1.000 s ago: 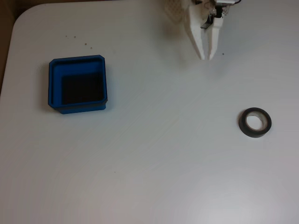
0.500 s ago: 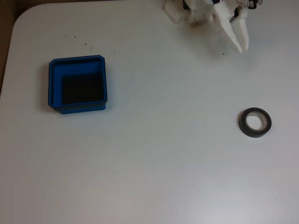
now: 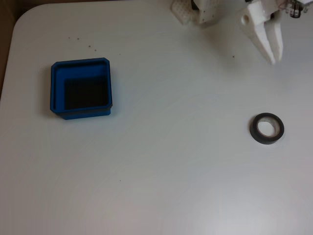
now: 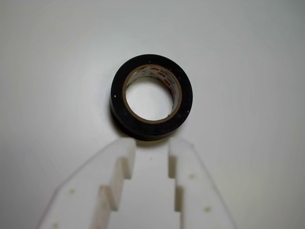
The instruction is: Pick the black tape roll and drop it in the blue box
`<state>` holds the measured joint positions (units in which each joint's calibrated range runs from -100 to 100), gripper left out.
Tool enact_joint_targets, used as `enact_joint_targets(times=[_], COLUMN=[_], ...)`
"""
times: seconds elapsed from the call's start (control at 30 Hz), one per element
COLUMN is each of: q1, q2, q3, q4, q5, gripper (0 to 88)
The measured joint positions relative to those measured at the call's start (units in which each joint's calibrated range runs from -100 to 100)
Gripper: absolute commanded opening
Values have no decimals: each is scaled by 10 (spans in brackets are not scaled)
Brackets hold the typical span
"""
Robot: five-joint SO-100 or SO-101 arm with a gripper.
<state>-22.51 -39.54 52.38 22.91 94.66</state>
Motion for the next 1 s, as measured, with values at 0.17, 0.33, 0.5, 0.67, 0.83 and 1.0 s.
enact_joint_targets(times=[0.17, 0.33, 0.5, 0.67, 0.83, 1.0], q1=[0, 0, 0, 0, -18, -21], q2=[211, 347, 390, 412, 425, 433], q3=[-198, -317, -340, -340, -340, -366], q4=[0, 0, 0, 0, 3, 65], q5=[0, 0, 0, 1, 1, 2], gripper=[7, 7, 7, 7, 7, 7])
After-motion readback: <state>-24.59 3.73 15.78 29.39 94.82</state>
